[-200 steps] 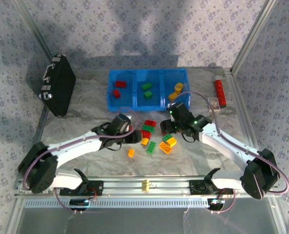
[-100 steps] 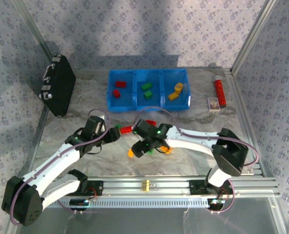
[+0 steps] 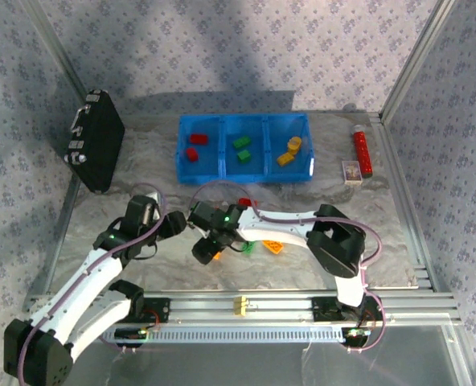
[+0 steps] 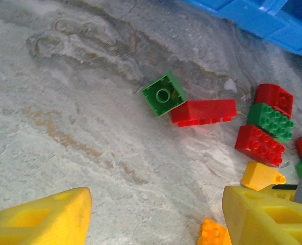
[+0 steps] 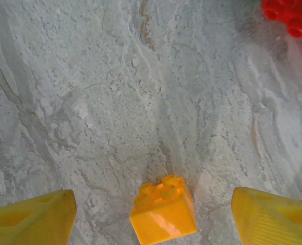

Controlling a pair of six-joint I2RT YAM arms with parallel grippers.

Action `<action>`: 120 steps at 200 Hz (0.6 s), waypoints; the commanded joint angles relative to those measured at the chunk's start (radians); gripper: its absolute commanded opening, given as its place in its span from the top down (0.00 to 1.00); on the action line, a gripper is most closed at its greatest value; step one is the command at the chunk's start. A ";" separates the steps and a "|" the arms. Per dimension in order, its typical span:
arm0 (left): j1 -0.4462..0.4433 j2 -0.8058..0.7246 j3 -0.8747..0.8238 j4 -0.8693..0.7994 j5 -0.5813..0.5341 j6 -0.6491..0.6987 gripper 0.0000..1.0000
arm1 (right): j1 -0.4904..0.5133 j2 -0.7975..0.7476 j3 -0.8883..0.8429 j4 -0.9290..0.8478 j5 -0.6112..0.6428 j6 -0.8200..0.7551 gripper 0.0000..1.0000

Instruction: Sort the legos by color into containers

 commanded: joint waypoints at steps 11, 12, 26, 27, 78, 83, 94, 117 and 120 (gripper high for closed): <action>0.017 -0.019 -0.007 -0.040 0.012 0.024 0.31 | 0.008 0.056 0.061 -0.089 0.027 -0.037 0.21; 0.018 -0.020 -0.007 -0.040 0.012 0.025 0.31 | 0.009 0.057 0.062 -0.091 0.028 -0.038 0.21; 0.024 -0.021 -0.006 -0.044 0.012 0.027 0.31 | 0.015 0.070 0.067 -0.102 0.034 -0.048 0.23; 0.024 -0.021 -0.006 -0.045 0.012 0.027 0.31 | 0.016 0.071 0.067 -0.102 0.034 -0.048 0.23; 0.037 -0.029 -0.006 -0.049 0.018 0.031 0.31 | 0.030 0.097 0.072 -0.120 0.058 -0.059 0.29; 0.038 -0.029 -0.006 -0.049 0.020 0.030 0.31 | 0.031 0.098 0.074 -0.122 0.060 -0.059 0.30; 0.040 -0.032 -0.006 -0.050 0.021 0.030 0.31 | 0.035 0.102 0.077 -0.127 0.065 -0.063 0.33; 0.042 -0.031 -0.004 -0.050 0.024 0.032 0.31 | 0.041 0.109 0.082 -0.134 0.078 -0.064 0.40; 0.043 -0.030 -0.004 -0.050 0.025 0.032 0.31 | 0.041 0.110 0.083 -0.136 0.079 -0.064 0.41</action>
